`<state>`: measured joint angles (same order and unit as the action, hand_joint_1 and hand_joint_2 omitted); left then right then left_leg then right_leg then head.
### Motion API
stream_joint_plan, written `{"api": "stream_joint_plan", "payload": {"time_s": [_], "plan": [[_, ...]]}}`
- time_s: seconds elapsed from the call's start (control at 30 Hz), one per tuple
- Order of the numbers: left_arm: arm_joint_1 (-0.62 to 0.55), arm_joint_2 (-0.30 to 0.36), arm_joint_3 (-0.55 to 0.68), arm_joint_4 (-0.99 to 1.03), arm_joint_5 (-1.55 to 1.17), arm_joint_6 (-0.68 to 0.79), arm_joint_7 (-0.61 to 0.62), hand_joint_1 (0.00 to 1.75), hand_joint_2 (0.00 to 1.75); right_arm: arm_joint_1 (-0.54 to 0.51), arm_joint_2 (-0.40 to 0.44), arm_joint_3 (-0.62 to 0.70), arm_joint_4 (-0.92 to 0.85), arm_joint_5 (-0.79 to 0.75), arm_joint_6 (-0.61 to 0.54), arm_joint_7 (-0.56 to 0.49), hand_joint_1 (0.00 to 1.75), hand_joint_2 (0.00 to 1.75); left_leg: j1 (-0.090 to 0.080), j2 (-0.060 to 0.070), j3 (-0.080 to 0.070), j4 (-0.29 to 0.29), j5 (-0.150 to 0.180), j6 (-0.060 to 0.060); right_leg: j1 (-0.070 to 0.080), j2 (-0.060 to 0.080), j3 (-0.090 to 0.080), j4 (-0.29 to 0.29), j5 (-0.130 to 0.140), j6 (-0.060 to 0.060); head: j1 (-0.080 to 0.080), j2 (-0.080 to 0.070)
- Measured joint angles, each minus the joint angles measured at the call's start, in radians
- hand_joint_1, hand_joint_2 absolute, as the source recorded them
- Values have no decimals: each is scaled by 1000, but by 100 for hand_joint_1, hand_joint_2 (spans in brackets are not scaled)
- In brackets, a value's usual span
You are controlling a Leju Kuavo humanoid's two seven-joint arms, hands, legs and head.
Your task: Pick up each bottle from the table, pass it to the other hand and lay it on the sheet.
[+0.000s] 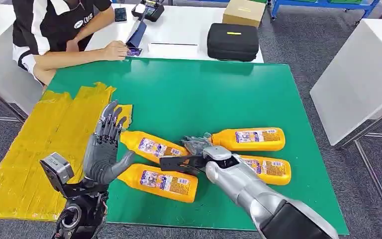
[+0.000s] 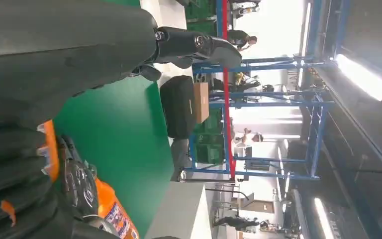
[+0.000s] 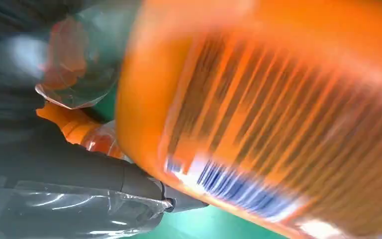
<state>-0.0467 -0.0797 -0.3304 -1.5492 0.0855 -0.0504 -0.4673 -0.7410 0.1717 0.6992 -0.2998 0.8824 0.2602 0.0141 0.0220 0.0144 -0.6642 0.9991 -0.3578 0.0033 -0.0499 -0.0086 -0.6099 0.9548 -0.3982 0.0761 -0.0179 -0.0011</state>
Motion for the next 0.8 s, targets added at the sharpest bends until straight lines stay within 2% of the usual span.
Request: {"api": "stream_joint_plan", "payload": {"time_s": [0.37,0.63,0.8], "plan": [[-6,0,0,3,1,-11,1,0,175,2,2,0,3,3,-34,13,0,175,0,0,0,0,0,0,0,0,0,0,0,0,0,0],[-3,0,1,11,13,-14,13,0,175,6,19,0,2,40,-191,67,0,175,0,0,-2,0,0,0,0,0,0,0,0,0,0,0],[15,0,8,11,20,-16,26,0,175,-13,37,0,-22,61,-243,89,0,175,0,0,-3,0,0,0,0,0,-1,0,0,0,0,0]]}}
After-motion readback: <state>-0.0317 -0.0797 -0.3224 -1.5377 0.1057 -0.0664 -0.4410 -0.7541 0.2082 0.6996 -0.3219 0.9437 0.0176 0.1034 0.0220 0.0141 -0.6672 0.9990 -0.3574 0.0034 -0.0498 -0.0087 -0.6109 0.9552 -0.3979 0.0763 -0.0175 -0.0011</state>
